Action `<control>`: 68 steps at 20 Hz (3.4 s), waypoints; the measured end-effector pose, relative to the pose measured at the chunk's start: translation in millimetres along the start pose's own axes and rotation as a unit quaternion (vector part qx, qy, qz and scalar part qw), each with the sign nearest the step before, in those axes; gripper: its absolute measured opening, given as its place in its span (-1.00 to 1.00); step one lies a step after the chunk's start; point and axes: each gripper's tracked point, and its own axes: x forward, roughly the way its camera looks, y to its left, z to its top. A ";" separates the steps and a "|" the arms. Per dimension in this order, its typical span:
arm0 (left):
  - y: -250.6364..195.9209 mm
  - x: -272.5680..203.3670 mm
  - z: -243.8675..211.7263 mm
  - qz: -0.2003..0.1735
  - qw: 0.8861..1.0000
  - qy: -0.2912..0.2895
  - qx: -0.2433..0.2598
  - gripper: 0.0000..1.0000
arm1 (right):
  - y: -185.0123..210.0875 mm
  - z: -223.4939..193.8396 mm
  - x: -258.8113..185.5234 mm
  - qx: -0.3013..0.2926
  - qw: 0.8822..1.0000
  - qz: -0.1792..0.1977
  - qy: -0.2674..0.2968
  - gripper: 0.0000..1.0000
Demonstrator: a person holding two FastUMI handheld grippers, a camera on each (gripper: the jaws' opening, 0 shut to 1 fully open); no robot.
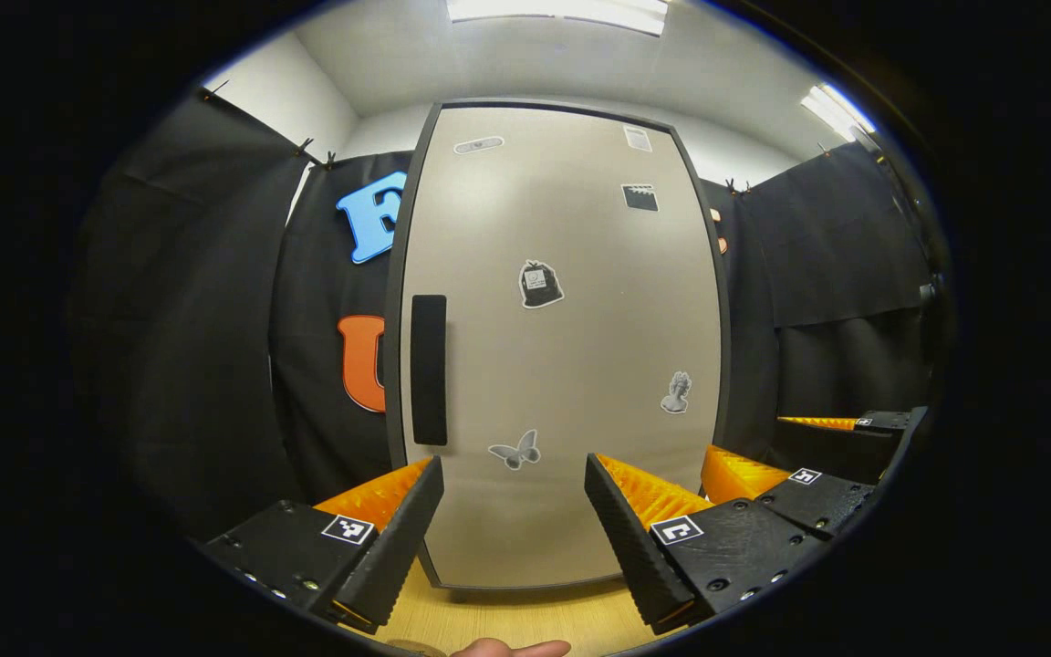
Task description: Open the cabinet door with the right hand, grasp the bottle in the cabinet with the left hand and place it on the coaster, then close the cabinet door with the right hand.
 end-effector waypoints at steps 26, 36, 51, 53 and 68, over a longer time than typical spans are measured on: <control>151.3 -83.9 -12.4 0.178 0.983 0.019 0.039 0.93 | 190.6 23.2 101.2 -0.041 0.981 0.185 -0.040 0.92; 187.6 -107.8 -31.6 0.214 0.975 0.059 0.030 0.93 | 238.3 30.8 125.5 -0.103 0.975 0.188 -0.062 0.04; 173.2 -125.4 -27.8 0.159 0.986 0.043 -0.008 0.93 | 230.0 26.8 80.0 -0.074 0.970 0.230 -0.003 -0.53; 170.1 -127.6 -31.9 0.143 0.988 0.047 -0.018 0.93 | 225.4 26.9 69.3 -0.068 0.969 0.237 -0.001 -0.52; 123.2 -126.6 -27.2 0.141 0.988 0.060 0.008 0.90 | 156.7 26.2 10.0 -0.045 0.948 0.315 0.016 -0.53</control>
